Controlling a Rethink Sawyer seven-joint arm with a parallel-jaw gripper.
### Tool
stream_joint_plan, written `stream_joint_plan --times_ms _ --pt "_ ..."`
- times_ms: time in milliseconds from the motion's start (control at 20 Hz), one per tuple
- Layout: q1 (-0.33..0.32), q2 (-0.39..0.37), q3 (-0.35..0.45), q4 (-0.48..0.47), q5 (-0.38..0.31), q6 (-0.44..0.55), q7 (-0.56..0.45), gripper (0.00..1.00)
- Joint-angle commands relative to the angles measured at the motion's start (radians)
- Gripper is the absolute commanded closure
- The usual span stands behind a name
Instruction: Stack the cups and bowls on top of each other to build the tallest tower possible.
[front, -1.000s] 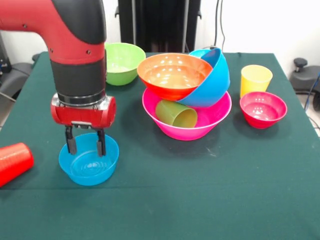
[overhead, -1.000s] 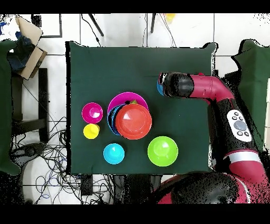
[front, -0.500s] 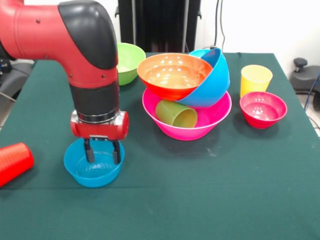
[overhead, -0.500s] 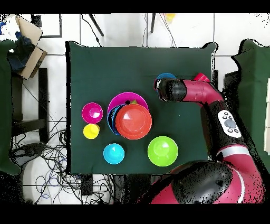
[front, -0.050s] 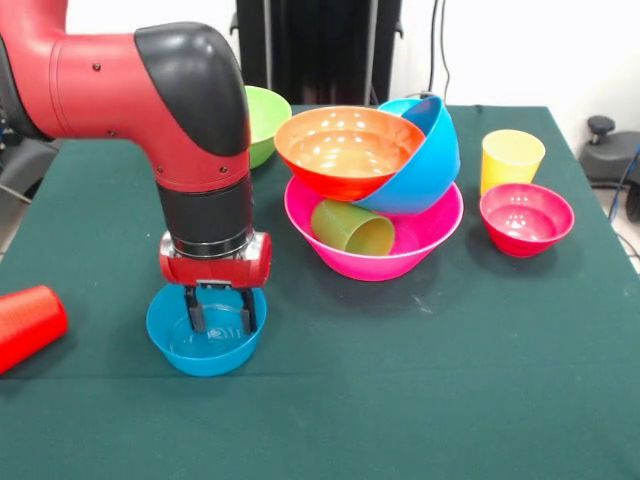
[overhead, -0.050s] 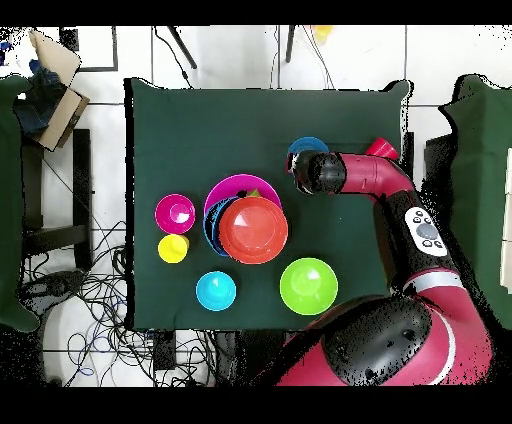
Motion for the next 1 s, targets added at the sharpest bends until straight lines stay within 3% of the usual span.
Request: stream_joint_plan --times_ms 50,200,450,1000 --pt "0.041 0.047 0.015 -0.048 -0.077 -0.011 -0.135 0.0" --pt "0.046 0.002 0.004 -0.011 -0.069 0.001 -0.114 0.0" --pt "0.059 -0.153 -0.014 0.109 -0.03 0.064 -0.073 0.0" --pt "0.085 -0.197 -0.017 0.119 0.0 0.105 -0.05 0.0"
